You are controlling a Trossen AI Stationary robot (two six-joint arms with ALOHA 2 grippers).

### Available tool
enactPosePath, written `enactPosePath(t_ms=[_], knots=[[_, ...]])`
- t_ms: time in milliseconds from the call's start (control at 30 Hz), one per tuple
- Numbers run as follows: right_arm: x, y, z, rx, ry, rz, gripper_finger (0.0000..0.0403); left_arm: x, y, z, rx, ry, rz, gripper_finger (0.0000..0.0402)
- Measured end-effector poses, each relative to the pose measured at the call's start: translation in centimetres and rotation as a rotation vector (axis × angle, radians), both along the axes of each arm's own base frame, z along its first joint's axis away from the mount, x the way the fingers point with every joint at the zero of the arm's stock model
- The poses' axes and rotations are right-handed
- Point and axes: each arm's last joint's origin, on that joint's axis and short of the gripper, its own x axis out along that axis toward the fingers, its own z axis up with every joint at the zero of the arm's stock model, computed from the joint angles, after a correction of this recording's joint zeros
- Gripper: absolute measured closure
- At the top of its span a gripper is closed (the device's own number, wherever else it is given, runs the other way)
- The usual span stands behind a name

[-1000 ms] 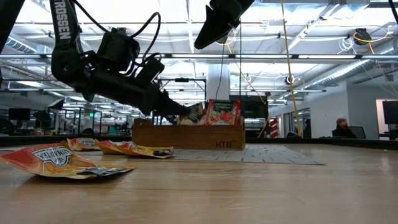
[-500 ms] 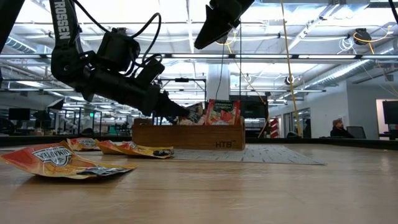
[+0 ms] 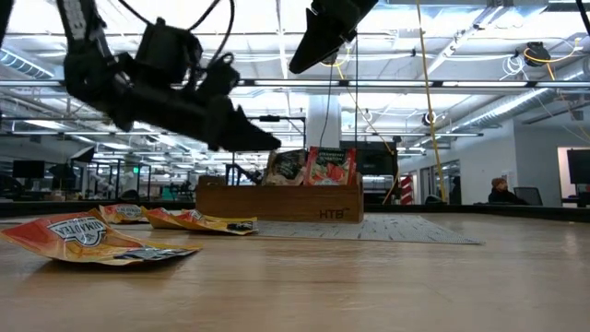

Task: Pick & Place Tea
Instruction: Put the yellow tea bag into the wooden organizer

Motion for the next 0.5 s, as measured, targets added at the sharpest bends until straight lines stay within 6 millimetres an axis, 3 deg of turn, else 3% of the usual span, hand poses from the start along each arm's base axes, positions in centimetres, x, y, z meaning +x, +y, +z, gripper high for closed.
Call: enactPosePath(t_ms=[100,267,367,500], knots=[[0.0,0.0,-0.1,0.007,-0.002,-0.006,0.0218,-0.7,-0.4,1.7,0.033,0.027,0.018,0.0137],[-0.4,0.0,-1.7,0.006,0.051,-0.009,0.0218,-3.1,-1.1,2.7,-0.01,0.265,0.065,0.0113],[-0.7,-0.1,-2.9,0.002,0.083,-0.013,0.0218,-5.0,-2.0,2.7,-0.085,0.519,0.063,0.0105],[-1.2,-0.6,-4.7,0.031,0.123,-0.063,0.0218,-6.3,-3.3,4.8,-0.047,0.836,0.14,0.0101]])
